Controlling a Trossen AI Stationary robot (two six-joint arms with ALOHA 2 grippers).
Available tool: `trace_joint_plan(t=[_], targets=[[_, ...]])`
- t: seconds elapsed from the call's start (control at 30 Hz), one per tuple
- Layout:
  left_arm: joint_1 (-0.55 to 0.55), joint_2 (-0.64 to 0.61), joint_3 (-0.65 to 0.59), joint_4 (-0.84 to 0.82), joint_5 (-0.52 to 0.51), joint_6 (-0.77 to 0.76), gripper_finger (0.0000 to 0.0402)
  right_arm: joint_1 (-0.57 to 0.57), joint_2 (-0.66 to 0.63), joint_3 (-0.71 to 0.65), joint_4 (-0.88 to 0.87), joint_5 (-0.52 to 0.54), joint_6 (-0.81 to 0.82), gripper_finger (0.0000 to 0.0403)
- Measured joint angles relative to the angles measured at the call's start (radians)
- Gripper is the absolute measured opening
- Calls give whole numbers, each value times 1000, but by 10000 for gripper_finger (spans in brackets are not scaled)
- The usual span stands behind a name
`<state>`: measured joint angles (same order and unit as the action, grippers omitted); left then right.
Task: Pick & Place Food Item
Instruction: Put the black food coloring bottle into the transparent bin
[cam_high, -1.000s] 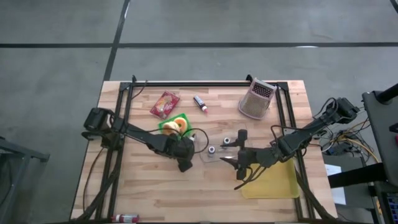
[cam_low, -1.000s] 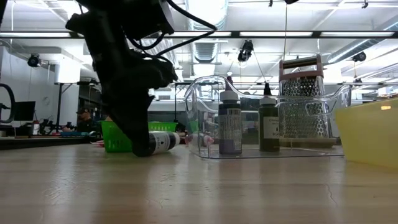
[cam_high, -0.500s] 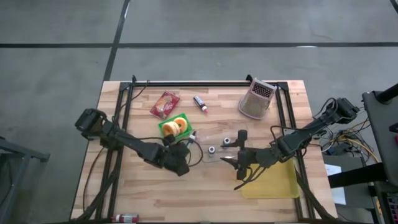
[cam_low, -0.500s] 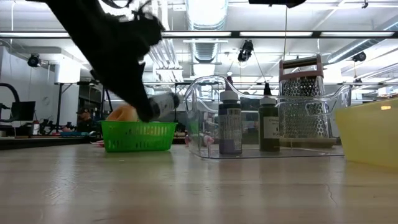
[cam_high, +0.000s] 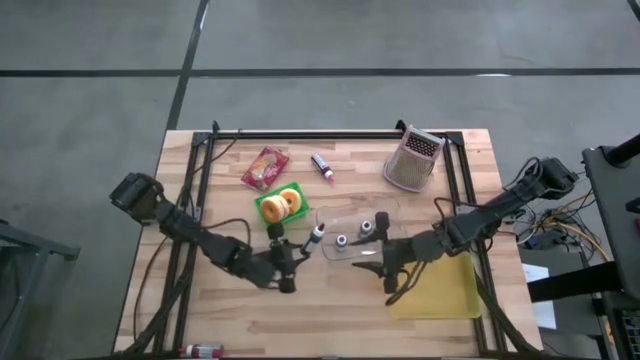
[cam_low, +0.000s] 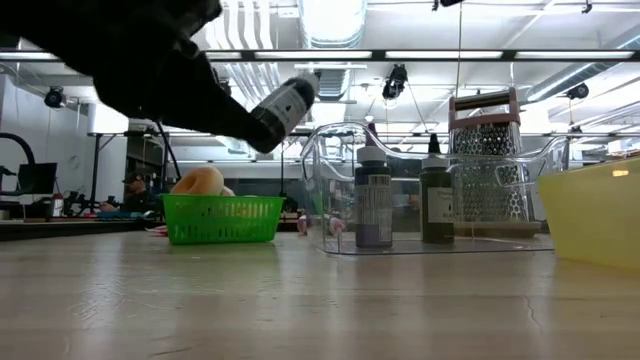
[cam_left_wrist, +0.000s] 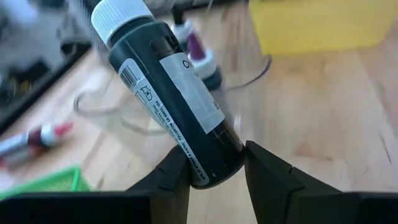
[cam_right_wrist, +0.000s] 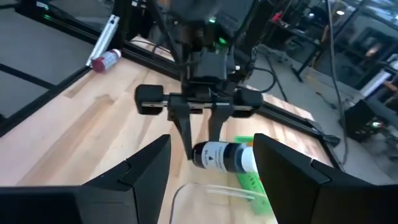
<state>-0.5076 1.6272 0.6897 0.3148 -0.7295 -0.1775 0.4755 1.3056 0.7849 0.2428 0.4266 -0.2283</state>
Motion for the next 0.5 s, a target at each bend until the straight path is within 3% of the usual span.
trace_joint_plan(t=[0.17,0.27,0.5], targets=[[-3,-2,-173,456,67,255,120,-63,0,0,-5,-96,43,224],[2,-3,-249,639,123,367,120,-109,0,1,-9,-137,67,224],[55,2,-281,725,266,471,120,-241,10,48,-26,-316,113,224]])
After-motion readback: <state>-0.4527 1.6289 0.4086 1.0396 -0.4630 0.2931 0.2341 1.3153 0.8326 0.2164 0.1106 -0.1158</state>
